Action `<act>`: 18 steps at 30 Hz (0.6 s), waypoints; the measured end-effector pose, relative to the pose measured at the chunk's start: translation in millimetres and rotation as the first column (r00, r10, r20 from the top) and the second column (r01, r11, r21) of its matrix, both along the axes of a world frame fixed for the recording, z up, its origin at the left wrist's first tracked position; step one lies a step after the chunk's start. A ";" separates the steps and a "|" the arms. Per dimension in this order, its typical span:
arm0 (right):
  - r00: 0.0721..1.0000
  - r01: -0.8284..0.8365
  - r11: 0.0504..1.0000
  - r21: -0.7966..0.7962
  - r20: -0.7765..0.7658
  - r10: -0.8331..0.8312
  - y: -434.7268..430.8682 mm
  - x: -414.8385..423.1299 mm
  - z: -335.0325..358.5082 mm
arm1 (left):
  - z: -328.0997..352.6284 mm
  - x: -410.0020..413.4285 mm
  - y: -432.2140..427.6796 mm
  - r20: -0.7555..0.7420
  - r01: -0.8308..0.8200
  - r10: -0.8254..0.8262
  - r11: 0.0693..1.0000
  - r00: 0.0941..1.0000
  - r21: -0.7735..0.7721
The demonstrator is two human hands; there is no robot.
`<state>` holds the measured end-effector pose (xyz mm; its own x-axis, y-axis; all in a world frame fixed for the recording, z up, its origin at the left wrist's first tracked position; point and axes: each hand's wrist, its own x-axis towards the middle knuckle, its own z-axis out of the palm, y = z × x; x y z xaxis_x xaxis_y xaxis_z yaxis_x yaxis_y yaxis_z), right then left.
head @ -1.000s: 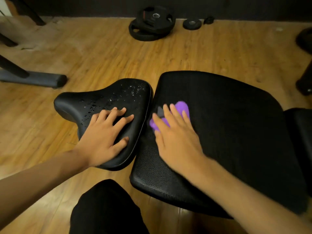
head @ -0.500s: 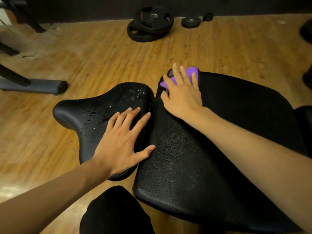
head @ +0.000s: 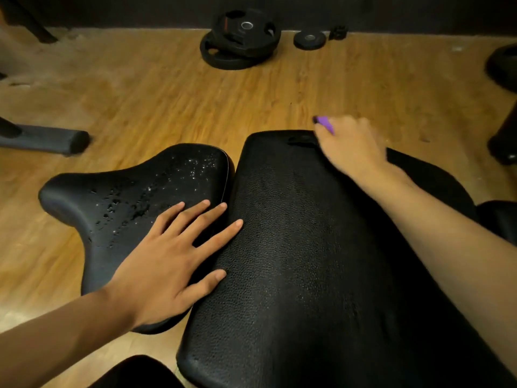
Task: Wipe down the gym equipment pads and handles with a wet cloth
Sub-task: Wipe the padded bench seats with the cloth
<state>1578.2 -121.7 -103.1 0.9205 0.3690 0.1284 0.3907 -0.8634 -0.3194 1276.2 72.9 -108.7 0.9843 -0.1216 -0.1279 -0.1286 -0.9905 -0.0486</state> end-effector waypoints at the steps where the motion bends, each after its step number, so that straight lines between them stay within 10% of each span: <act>1: 0.997 0.066 0.998 0.001 -0.031 -0.066 -27.0 5.5 0.9 | 0.8 0.5 0.3 -0.005 -0.007 0.007 1.000 1.000 -0.003; 6: 0.988 0.147 0.985 -0.093 -0.029 -0.150 -36.0 2.2 11.2 | 1.0 3.4 1.1 -0.003 0.018 -0.018 1.000 1.000 0.008; 13: 0.892 -0.442 0.870 -0.216 -0.001 0.453 125.6 -33.3 7.0 | 0.6 2.7 3.7 -0.042 0.021 -0.020 1.000 0.999 0.017; 18: 0.934 -0.343 0.939 -0.024 0.094 0.344 47.0 -14.4 -4.2 | 3.5 4.1 2.3 -0.045 0.025 -0.024 0.999 0.999 0.027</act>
